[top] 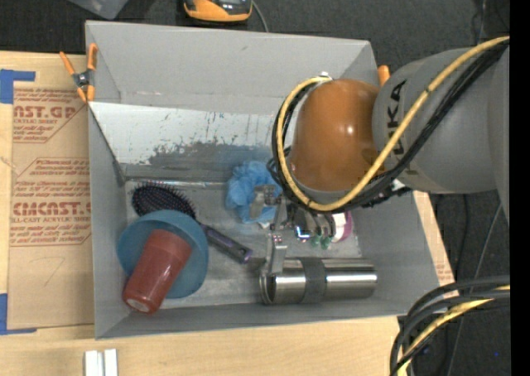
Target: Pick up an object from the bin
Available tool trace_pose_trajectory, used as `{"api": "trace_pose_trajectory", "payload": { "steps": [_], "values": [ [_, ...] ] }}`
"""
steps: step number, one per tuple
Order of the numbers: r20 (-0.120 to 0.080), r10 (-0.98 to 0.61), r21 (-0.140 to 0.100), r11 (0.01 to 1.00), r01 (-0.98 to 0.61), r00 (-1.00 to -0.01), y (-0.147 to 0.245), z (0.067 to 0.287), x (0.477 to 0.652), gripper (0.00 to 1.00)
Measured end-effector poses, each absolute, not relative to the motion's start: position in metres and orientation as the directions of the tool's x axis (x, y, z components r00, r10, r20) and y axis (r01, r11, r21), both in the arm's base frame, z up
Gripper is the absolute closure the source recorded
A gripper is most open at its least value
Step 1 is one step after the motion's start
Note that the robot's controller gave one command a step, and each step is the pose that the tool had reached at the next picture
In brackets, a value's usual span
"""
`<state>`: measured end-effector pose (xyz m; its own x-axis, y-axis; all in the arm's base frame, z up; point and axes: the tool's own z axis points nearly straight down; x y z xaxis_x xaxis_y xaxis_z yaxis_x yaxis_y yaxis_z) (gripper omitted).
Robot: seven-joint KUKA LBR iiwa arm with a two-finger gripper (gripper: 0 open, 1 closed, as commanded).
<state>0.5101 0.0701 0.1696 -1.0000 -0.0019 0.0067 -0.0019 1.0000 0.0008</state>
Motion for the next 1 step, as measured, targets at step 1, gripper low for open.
{"api": "trace_pose_trajectory", "payload": {
  "steps": [1],
  "values": [
    [-0.001, 0.0, 0.001, 1.0, 0.0, -1.0, 0.0697, 0.174, 0.5117, 0.0]
  ]
}}
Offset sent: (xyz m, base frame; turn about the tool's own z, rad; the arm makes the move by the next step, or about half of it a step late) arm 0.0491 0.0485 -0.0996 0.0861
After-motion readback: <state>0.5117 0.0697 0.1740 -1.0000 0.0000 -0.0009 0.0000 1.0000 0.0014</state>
